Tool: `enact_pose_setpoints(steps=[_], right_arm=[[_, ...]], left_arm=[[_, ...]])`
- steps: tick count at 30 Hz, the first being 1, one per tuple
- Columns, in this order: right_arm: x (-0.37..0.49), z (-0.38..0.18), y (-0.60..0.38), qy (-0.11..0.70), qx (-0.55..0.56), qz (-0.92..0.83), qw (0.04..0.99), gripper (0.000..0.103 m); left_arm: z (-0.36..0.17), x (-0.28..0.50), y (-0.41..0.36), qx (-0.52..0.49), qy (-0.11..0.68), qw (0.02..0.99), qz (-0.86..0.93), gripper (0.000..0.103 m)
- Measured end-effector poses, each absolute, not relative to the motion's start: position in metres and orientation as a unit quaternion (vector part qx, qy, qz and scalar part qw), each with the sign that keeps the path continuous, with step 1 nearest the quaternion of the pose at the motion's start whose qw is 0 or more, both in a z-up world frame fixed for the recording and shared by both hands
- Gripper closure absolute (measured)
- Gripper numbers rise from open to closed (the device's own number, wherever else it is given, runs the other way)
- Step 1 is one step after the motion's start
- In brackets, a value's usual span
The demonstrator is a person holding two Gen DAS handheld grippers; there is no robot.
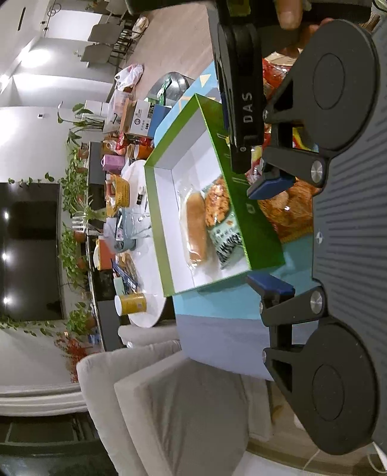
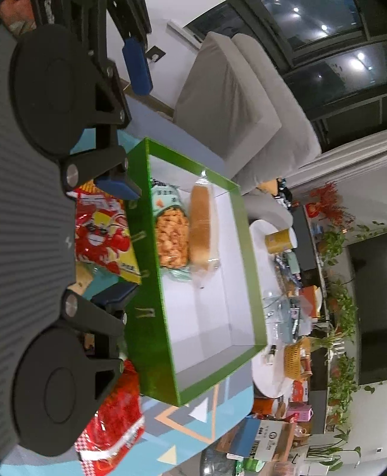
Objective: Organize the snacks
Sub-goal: 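Move the right tool to the red-and-yellow chip bag and grasp it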
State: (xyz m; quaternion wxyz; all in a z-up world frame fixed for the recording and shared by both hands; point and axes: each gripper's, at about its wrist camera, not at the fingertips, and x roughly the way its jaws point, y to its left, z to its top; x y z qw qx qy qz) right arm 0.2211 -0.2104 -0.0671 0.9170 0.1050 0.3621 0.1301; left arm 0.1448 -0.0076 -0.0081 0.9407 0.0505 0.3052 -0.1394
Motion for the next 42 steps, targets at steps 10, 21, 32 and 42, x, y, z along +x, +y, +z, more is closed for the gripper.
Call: enact_pose_setpoints(steps=[10, 21, 32, 42], right_arm=[[0.192, -0.081, -0.183, 0.383, 0.099, 0.166, 0.903, 0.055], [0.13, -0.061, -0.15, 0.377, 0.022, 0.253, 0.891, 0.055], [0.174, -0.059, -0.175, 0.369, 0.087, 0.196, 0.904, 0.055], [0.183, -0.087, -0.151, 0.431, 0.11, 0.228, 0.866, 0.055]], left_arm=[[-0.022, 0.126, 0.031, 0.0, 0.32, 0.942, -0.103, 0.051], [-0.042, 0.116, 0.079, -0.035, 0.339, 0.938, -0.054, 0.051], [-0.055, 0.106, 0.073, -0.032, 0.352, 0.931, -0.093, 0.051], [-0.062, 0.1, 0.078, -0.029, 0.362, 0.927, -0.097, 0.05]])
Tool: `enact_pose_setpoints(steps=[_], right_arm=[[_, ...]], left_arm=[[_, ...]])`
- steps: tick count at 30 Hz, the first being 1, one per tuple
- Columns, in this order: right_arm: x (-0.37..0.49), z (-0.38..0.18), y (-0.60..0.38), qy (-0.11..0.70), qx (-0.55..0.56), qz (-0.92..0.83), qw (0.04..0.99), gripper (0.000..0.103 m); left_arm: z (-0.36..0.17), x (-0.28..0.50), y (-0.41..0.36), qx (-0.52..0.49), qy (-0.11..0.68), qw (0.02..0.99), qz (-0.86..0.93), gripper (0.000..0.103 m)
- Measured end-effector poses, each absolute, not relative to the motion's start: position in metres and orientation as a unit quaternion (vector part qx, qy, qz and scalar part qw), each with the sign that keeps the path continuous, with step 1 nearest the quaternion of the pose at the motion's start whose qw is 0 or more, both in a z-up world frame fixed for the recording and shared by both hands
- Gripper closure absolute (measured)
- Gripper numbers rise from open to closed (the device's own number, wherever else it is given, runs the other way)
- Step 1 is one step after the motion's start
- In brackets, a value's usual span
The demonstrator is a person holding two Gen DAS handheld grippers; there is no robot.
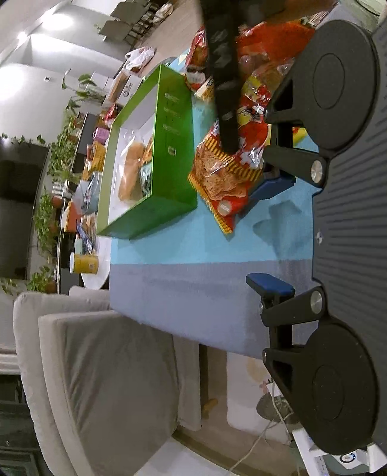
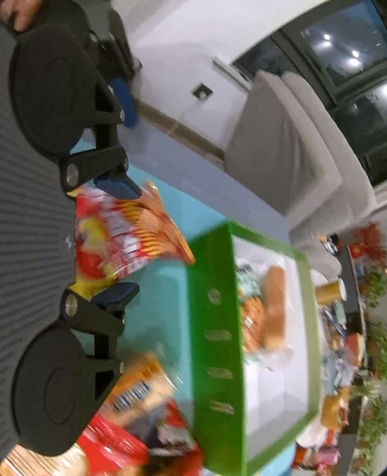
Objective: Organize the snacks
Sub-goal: 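Move the right tool to the red-and-yellow chip bag and grasp it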
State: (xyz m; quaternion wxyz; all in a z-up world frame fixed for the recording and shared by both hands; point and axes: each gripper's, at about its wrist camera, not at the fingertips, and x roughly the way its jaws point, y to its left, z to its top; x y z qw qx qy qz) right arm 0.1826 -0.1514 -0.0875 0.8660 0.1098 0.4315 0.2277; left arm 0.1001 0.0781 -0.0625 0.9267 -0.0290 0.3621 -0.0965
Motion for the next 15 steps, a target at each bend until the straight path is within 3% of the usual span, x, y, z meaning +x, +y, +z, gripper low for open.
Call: enact_pose_setpoints(steps=[15], right_arm=[[0.186, -0.082, -0.159, 0.412, 0.139, 0.197, 0.879, 0.055]], left_arm=[[-0.061, 0.104, 0.064, -0.047, 0.361, 0.919, -0.147, 0.046]])
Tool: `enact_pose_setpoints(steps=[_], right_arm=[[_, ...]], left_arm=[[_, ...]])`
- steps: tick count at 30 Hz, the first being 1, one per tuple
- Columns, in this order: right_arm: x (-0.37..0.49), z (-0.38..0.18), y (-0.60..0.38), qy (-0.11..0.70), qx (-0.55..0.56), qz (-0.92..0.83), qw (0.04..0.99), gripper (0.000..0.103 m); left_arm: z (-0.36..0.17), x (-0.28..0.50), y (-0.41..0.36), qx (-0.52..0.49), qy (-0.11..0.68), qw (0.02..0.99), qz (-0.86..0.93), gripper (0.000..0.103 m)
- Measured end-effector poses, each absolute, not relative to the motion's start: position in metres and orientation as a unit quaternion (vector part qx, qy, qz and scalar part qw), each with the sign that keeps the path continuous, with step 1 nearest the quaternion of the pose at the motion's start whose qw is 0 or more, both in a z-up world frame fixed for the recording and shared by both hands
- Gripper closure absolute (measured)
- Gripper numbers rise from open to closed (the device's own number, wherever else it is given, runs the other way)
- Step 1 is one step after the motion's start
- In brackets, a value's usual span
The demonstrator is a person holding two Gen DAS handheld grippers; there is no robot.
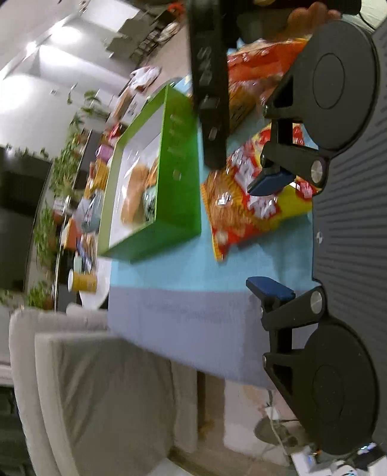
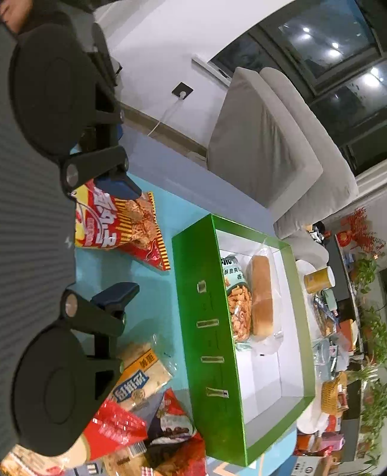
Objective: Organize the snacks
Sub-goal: 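Move the right tool to the red-and-yellow chip bag and grasp it, then lift the red-and-yellow chip bag with the right gripper over the box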
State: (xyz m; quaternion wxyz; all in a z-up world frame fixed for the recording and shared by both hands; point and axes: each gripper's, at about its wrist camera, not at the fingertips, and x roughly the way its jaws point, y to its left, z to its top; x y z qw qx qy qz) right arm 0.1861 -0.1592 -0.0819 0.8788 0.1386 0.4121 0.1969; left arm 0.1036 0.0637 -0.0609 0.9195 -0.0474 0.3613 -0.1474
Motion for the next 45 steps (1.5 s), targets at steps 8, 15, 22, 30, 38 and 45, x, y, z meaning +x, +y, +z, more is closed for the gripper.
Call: enact_pose_setpoints(steps=[8, 15, 22, 30, 38, 45], right_arm=[[0.197, -0.094, -0.148, 0.435, 0.138, 0.2, 0.867, 0.055], [0.2, -0.106, -0.149, 0.446, 0.152, 0.214, 0.856, 0.055], [0.201, -0.11, -0.15, 0.448, 0.15, 0.22, 0.854, 0.055], [0.201, -0.11, -0.149, 0.446, 0.151, 0.225, 0.853, 0.055], [0.191, -0.093, -0.143, 0.42, 0.137, 0.236, 0.865, 0.055], [0.187, -0.058, -0.16, 0.369, 0.146, 0.234, 0.888, 0.055]], left_arm=[[-0.075, 0.11, 0.048, -0.035, 0.381, 0.909, -0.168, 0.041], [-0.081, 0.117, 0.05, -0.046, 0.38, 0.907, -0.174, 0.037], [-0.086, 0.127, 0.054, -0.079, 0.391, 0.899, -0.183, 0.037], [-0.091, 0.135, 0.05, -0.11, 0.384, 0.893, -0.206, 0.035], [-0.069, 0.123, 0.042, -0.082, 0.331, 0.916, -0.213, 0.041], [-0.03, 0.127, 0.029, -0.057, 0.289, 0.927, -0.231, 0.041]])
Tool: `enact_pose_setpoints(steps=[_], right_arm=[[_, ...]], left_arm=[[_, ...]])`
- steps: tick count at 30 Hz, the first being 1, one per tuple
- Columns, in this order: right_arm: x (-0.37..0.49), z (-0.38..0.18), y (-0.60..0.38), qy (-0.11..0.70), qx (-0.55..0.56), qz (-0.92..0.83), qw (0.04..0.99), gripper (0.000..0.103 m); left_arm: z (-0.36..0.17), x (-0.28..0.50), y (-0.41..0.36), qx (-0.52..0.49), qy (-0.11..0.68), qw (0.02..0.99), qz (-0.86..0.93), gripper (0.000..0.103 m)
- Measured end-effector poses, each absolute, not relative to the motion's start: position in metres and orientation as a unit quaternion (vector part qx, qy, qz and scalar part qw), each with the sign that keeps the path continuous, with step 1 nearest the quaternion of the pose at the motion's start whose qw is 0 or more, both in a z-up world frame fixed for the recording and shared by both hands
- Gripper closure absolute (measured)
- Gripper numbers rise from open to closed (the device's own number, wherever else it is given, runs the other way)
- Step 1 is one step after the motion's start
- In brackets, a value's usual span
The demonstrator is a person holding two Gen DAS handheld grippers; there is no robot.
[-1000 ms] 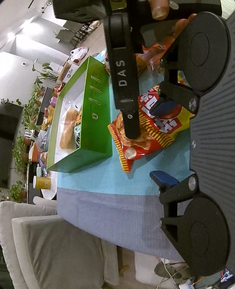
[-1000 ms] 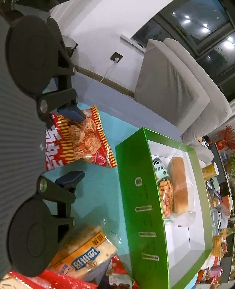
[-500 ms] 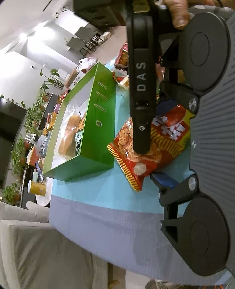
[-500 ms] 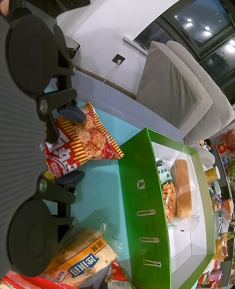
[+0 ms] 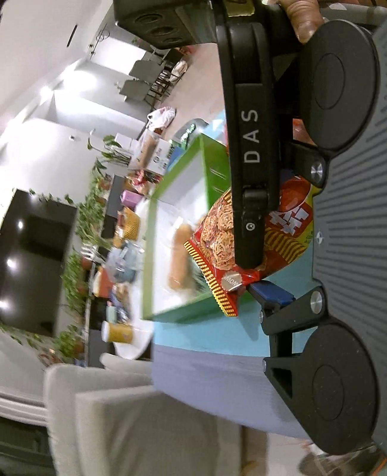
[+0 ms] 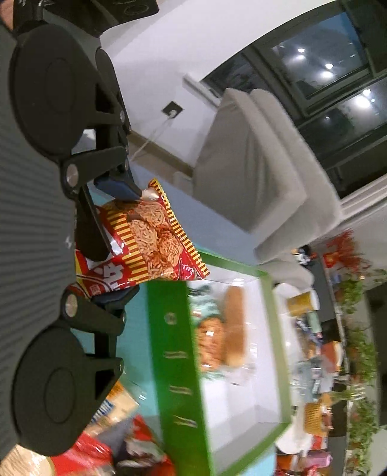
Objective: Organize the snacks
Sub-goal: 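Lift the red-and-yellow chip bag with the right gripper over the box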
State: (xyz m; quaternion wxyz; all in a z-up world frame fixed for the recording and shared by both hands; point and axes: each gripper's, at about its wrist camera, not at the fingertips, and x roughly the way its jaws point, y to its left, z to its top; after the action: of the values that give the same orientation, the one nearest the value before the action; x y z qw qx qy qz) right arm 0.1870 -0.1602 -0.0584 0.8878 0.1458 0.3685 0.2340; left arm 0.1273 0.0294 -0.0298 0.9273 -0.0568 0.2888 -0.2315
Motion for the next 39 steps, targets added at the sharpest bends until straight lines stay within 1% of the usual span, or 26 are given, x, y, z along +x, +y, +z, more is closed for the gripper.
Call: enact_pose_setpoints(steps=[8, 15, 28, 39], right_arm=[[0.197, -0.029, -0.187, 0.325, 0.149, 0.212, 0.909, 0.055], [0.217, -0.018, -0.214, 0.303, 0.157, 0.184, 0.922, 0.055], [0.275, -0.029, -0.257, 0.294, 0.194, 0.166, 0.921, 0.055], [0.305, -0.06, -0.274, 0.322, 0.211, 0.147, 0.911, 0.055]], left_arm=[[0.003, 0.147, -0.004, -0.03, 0.253, 0.932, -0.256, 0.041], [0.016, 0.173, -0.036, -0.017, 0.241, 0.931, -0.274, 0.041], [0.012, 0.238, -0.084, 0.012, 0.243, 0.928, -0.281, 0.041], [-0.018, 0.282, -0.105, 0.026, 0.271, 0.923, -0.271, 0.041]])
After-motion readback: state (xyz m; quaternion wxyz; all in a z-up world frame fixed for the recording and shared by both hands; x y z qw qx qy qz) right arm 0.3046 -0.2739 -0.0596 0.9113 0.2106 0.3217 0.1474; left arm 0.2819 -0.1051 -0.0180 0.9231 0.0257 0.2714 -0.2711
